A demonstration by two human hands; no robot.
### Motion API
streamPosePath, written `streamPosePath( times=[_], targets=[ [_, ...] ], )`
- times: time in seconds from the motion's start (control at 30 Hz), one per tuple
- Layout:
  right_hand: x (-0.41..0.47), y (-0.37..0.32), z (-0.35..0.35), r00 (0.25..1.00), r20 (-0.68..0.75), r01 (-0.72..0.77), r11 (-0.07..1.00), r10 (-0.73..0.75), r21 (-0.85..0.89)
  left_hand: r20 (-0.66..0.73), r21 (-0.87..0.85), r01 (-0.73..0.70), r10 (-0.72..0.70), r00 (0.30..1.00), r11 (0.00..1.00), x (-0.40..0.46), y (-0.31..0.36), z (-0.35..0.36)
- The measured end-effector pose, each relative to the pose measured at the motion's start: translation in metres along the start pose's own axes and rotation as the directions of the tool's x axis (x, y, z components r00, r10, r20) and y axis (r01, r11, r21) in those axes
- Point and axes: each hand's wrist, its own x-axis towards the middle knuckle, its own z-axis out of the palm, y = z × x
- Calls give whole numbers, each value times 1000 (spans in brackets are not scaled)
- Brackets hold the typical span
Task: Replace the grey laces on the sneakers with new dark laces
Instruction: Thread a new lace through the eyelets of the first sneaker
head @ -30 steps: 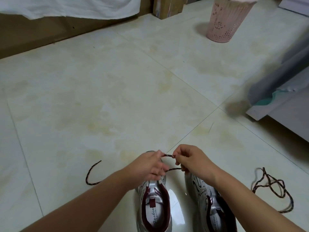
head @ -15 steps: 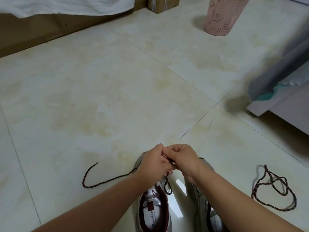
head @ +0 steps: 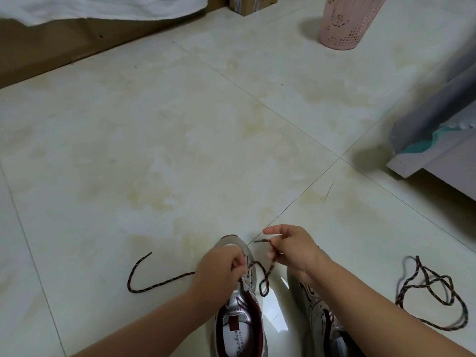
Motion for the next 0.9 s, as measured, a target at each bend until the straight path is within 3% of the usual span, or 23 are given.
streamPosePath(
  times=[0.1,0.17,0.3,0.4,0.5,0.67,0.8,0.9],
  targets=[
    [3,10,0,998,58,42,944,-24,-328,42,268,-6,-5,999,963,-9,-18,2],
    [3,16,4,991,129,94,887,-39,-452,44,313,45,-62,997,949,-14,-23,5],
    [2,25,13,969,231,220,735,-89,-642,31,224,125,-135,990,966,-13,-21,11],
    [2,30,16,961,242,277,543,-136,-793,15,97,229,-232,973,968,-12,-20,16],
    [2,36,16,941,263,333,432,-215,-838,-17,-22,323,-324,946,946,-11,-19,23],
    [-1,40,12,911,272,383,393,-309,-836,-12,-185,476,-486,874,860,-10,-8,26],
    [-2,44,11,880,362,438,225,-308,-871,56,-340,497,-511,858,798,-13,-10,24],
    [-1,44,14,879,377,436,175,-291,-883,61,-374,492,-509,859,786,-14,-11,24]
  ],
)
